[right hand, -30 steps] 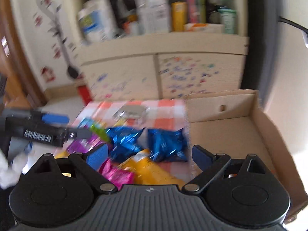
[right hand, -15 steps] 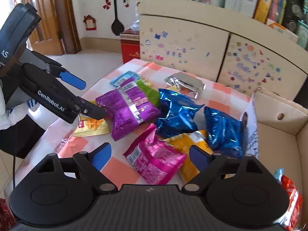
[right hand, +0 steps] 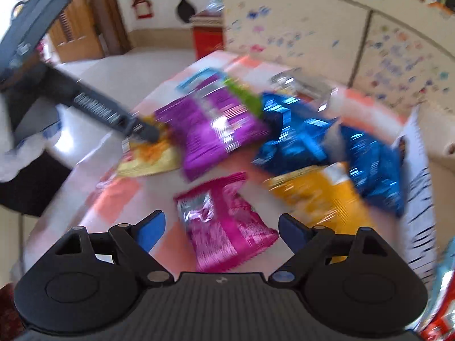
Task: Organize snacks
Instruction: 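Return both tools from the box to the snack pile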
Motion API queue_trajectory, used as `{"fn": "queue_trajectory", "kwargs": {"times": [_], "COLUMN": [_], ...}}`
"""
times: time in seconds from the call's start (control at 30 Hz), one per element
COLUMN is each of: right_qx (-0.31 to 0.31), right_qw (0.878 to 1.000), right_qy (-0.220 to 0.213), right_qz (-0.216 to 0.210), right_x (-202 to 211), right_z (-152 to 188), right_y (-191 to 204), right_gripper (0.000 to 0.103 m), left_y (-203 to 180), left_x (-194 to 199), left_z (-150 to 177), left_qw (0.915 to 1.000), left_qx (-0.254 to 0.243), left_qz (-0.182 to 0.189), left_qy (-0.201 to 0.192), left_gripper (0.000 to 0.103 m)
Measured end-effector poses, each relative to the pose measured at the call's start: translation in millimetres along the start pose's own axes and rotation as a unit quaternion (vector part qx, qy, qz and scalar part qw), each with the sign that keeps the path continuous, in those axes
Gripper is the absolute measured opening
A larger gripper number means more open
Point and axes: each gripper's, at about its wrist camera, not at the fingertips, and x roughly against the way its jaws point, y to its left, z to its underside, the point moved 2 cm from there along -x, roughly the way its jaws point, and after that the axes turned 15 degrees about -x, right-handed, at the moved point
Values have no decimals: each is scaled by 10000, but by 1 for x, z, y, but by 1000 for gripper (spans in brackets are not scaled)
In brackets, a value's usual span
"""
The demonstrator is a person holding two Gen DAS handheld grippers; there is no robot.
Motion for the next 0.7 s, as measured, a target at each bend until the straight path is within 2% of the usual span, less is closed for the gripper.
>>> {"fn": "queue_trajectory", "kwargs": {"times": [0.1, 0.33, 0.47, 0.53, 0.7], "right_qx": [70, -329, -328, -362, -377], "right_qw": [9999, 9992, 9990, 9989, 9989], "right_qy": [-76, -134, -52, 16, 25], "right_qz": [67, 202, 287, 281, 281], "right_x": [2, -2, -9, -11, -11], "right_z": [1, -2, 1, 2, 3], "right_y": [5, -1, -1, -1, -2], "right_gripper": [91, 91, 84, 80, 79], "left_y": [-1, -12, -12, -14, -12], "left_x": [2, -13, -28, -27, -20], "left_z": [-2, -7, -4, -2, 7], "left_qw": [9999, 9997, 9986, 9986, 9991], "left_qx": [82, 255, 354, 201, 150], "left_qz": [-22, -10, -284, -419, -311], "left_qy": [-77, 28, 261, 244, 263], "left_gripper": [95, 97, 98, 98, 96]}}
